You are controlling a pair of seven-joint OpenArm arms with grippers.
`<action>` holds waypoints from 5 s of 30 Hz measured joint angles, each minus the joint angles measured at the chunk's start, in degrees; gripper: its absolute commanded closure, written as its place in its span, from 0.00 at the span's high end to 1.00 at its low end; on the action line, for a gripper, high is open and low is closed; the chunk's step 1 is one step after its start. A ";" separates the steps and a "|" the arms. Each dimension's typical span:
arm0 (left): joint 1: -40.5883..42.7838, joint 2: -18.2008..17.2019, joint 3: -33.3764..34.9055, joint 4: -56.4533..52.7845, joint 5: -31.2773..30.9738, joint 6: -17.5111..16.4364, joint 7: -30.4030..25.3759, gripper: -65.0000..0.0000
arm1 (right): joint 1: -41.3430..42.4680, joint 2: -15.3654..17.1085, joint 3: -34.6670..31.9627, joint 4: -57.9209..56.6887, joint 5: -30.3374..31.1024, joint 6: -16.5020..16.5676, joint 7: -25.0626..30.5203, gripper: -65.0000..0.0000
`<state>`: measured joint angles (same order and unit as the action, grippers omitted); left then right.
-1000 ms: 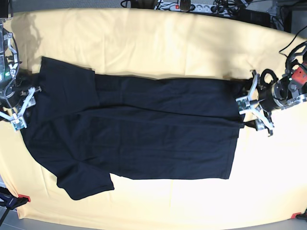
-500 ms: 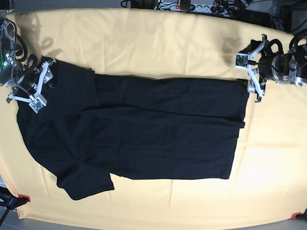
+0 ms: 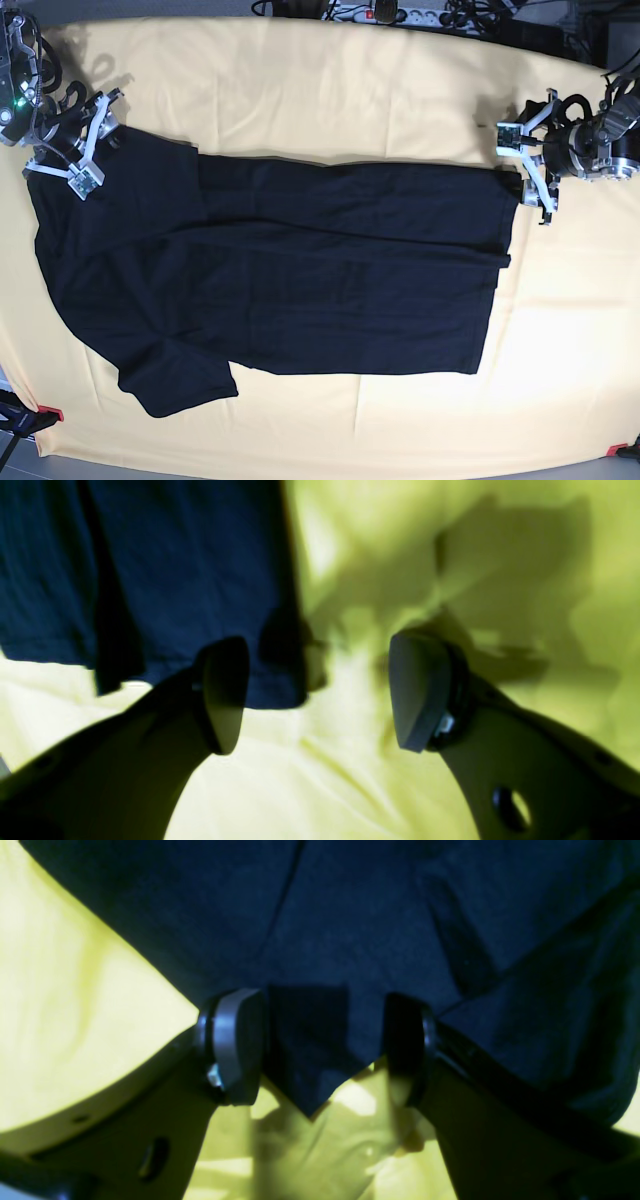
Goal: Fold the T-shirt properly
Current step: 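Hold the shirt edge with both grippers and adjust the fold, then drag the shirt toward the robot with both grippers, then release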
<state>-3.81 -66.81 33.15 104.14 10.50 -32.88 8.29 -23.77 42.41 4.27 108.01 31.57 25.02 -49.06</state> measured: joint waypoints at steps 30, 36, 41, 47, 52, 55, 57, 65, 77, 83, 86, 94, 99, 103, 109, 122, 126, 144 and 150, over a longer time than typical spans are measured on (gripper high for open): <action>-7.17 4.11 0.28 -5.31 -1.05 8.26 0.66 0.68 | 0.00 -0.04 0.00 0.00 -0.04 -0.81 0.87 0.60; -7.17 4.13 0.28 -5.31 -1.07 9.99 0.68 0.68 | 0.00 -0.04 0.00 0.00 -0.04 -0.81 0.87 0.60; -7.63 4.22 0.28 -5.31 -1.07 14.82 0.68 0.68 | 0.00 -0.04 0.00 0.00 -0.04 -0.81 1.03 0.60; -8.13 4.22 0.24 -5.31 -2.38 5.64 0.70 0.68 | 0.00 -0.02 0.00 0.00 -0.04 -0.83 1.03 0.60; -8.15 4.24 0.26 -5.31 -4.28 -3.21 0.79 0.68 | 0.00 -0.04 0.00 0.00 -0.04 -0.81 1.05 0.60; -8.13 4.26 0.26 -5.31 -4.70 -3.41 0.70 0.65 | 0.00 -0.04 0.00 0.00 -0.04 -0.83 1.05 0.60; -8.13 4.24 0.26 -5.31 -4.68 -2.58 0.70 0.53 | 0.00 -0.04 0.00 0.00 -0.04 -0.83 1.05 0.60; -8.13 4.26 0.26 -5.31 -4.72 1.79 0.92 0.33 | 0.00 -0.04 0.00 0.00 -0.04 -0.81 1.05 0.60; -8.13 4.26 0.26 -5.29 -4.74 1.81 1.36 0.00 | 0.46 -0.02 0.00 -0.02 -15.47 -2.01 1.46 0.60; -8.13 4.26 0.26 -5.29 -4.72 1.79 1.57 0.00 | 0.00 2.10 0.00 -0.02 -16.31 0.90 -0.28 0.60; -8.13 4.26 0.26 -5.29 -4.74 1.79 1.57 0.00 | 0.00 2.82 0.00 -0.02 -18.14 0.63 2.03 0.60; -8.13 4.26 0.26 -5.31 -5.25 1.79 1.62 0.00 | 0.04 2.82 -0.02 -2.89 -13.38 3.56 5.29 0.60; -8.13 4.26 0.26 -5.31 -6.23 1.81 1.77 0.00 | 0.63 3.23 0.33 -8.17 -12.46 3.52 9.79 0.55; -8.13 4.26 0.26 -5.31 -6.23 1.81 1.73 0.00 | 0.57 3.08 0.26 -8.70 -11.96 3.76 10.58 0.17; -8.13 4.26 0.26 -5.29 -6.23 1.81 1.73 0.00 | 0.61 2.93 0.20 -8.81 -12.15 3.56 10.51 0.00; -11.08 4.07 0.26 -5.14 -6.73 2.21 1.11 0.00 | 3.56 2.64 -0.11 -5.16 -14.64 0.13 5.29 0.00; -11.13 4.04 0.26 -4.98 -8.79 1.73 1.77 0.00 | 3.58 2.67 -0.11 -3.48 -14.75 0.04 4.66 0.00; -10.16 -6.95 0.26 6.97 -16.85 -7.15 5.90 0.00 | -4.46 3.15 2.19 4.11 -15.54 0.76 -0.92 0.00; -7.04 -9.70 0.26 9.14 -17.59 -7.15 5.22 0.00 | -9.49 3.15 10.99 5.18 -9.79 3.13 -2.54 0.00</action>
<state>-10.85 -76.51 33.41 113.27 -7.09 -40.03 13.52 -33.26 45.56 15.27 113.19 21.78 28.14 -51.59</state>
